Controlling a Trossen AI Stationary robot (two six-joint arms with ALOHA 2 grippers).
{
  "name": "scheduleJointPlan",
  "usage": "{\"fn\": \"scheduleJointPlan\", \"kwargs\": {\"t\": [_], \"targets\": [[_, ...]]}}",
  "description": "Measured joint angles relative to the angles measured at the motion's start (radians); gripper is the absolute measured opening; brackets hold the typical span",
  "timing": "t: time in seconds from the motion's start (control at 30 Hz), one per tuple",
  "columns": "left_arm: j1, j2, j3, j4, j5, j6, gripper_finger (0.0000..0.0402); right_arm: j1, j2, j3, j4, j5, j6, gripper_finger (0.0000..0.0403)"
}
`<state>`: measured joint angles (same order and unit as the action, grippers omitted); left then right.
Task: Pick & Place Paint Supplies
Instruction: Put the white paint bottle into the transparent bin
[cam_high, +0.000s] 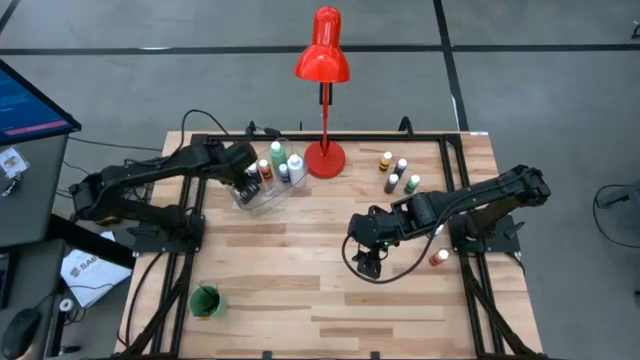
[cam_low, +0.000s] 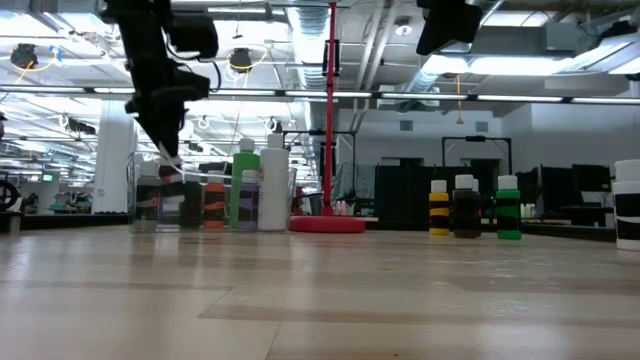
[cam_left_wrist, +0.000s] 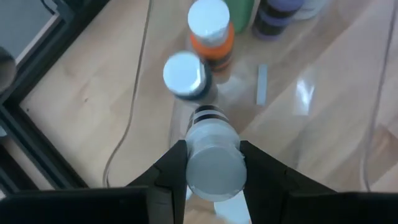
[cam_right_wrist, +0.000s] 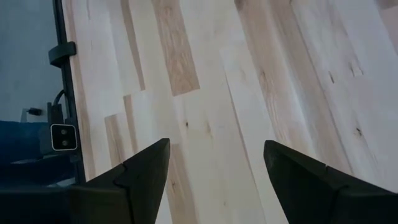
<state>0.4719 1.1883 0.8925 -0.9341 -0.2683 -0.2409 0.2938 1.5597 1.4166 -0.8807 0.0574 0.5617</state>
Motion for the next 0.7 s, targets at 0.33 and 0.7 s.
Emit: {"fn": "scheduleJointPlan", "kwargs": {"t": [0.33, 0.7], "targets": [[0.066, 0.072, 0.000, 0.025, 0.005, 0.050, 0.0108, 0.000, 0.000, 0.000, -0.001, 0.000, -0.003, 0.0256], [0.087, 0.083, 0.000, 0.043, 0.013, 0.054, 0.0108, 0.000, 0.000, 0.000, -0.001, 0.000, -0.011, 0.0256]]}}
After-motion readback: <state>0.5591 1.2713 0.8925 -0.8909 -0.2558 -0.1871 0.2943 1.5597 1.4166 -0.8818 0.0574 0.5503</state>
